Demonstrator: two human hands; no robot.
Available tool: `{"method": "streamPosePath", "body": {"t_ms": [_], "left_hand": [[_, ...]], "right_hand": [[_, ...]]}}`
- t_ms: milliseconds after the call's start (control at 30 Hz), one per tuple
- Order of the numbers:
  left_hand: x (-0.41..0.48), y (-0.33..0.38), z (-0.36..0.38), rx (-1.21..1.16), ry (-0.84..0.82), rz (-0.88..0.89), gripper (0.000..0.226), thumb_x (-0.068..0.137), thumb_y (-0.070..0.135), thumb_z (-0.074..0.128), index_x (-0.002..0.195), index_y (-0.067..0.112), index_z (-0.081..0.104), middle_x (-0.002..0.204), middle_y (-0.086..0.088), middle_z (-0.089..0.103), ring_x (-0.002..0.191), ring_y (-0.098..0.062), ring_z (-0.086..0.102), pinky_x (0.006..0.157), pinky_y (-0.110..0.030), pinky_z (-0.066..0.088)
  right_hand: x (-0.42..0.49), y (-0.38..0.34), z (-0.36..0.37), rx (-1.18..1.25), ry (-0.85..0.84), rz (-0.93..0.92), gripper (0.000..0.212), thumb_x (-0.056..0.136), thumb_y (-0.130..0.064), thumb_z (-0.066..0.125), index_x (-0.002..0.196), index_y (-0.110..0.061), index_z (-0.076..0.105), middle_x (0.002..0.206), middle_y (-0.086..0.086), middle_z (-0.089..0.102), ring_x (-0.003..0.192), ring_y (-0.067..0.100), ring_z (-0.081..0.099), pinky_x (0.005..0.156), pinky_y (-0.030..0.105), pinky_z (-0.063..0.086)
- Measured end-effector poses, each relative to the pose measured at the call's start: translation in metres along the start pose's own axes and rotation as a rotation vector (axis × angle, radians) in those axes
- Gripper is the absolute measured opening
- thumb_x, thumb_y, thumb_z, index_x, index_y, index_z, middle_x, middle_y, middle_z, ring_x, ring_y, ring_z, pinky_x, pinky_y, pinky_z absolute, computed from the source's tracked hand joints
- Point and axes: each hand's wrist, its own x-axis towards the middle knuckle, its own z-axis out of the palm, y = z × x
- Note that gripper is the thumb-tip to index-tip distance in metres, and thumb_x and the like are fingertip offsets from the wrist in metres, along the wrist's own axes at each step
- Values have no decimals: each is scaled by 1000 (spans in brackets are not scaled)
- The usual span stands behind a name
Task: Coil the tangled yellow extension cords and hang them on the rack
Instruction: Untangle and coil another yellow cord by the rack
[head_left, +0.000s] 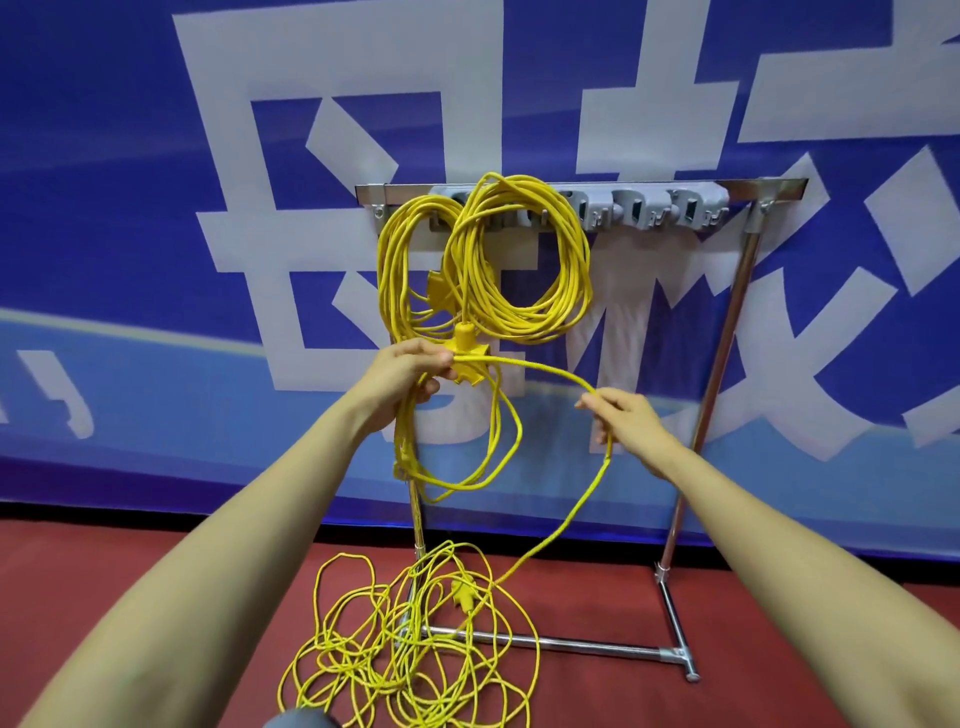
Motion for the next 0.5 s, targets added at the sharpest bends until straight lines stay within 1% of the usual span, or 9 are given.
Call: {"method": "streamPosePath", "body": {"t_ms": [67, 133, 200, 267, 367, 433, 500], "left_hand": [[-2, -1, 2, 66, -88, -88, 9, 93, 7, 60, 84, 10, 61, 79, -11, 69, 57, -14, 53, 51, -20, 45], [-5, -3, 4, 107, -158, -153, 10, 93, 3, 59, 85, 9, 59, 79, -14, 68, 55, -14, 55, 50, -21, 47], [-6, -9, 7, 113, -203, -194, 9, 93, 1, 58, 87, 9, 58, 80, -15, 68, 56, -14, 56, 50, -22, 48], [-7, -13, 7, 102, -231, -226, 10, 93, -1, 58, 91, 9, 58, 81, -15, 68, 59, -16, 58, 54, -24, 51], [-7, -17, 7, 64, -230, -228, 15, 91, -5, 59, 94, 10, 59, 82, -13, 68, 58, -14, 59, 56, -24, 54], [-8, -18, 9, 47, -229, -199, 14, 91, -4, 59, 95, 9, 59, 83, -12, 67, 57, -12, 58, 54, -22, 53], [-8, -20, 12, 94, -186, -164, 12, 94, -1, 56, 95, 11, 59, 86, -11, 66, 56, -10, 53, 53, -21, 48]], "right_hand": [[11, -5, -3, -41, 130, -22, 17, 96, -22, 53, 89, -15, 67, 62, 3, 39, 55, 14, 39, 46, 23, 43], [19, -10, -5, -70, 217, -48, 16, 94, -25, 56, 88, -18, 69, 60, 1, 39, 56, 15, 38, 51, 27, 39], [23, -16, -6, -78, 261, -70, 17, 93, -26, 57, 88, -16, 70, 58, -3, 44, 56, 13, 40, 56, 30, 37], [23, -20, -5, -46, 245, -72, 16, 93, -25, 57, 88, -15, 69, 60, -2, 48, 56, 11, 42, 55, 29, 36], [20, -19, -4, -36, 204, -65, 16, 94, -26, 56, 87, -17, 68, 60, 2, 46, 54, 14, 38, 53, 29, 34], [18, -20, -3, -64, 204, -76, 17, 95, -27, 54, 89, -17, 68, 58, 2, 43, 54, 15, 37, 54, 31, 33], [17, -23, -3, -77, 201, -92, 18, 95, -27, 53, 89, -18, 67, 57, 1, 43, 54, 14, 38, 55, 31, 33]]}}
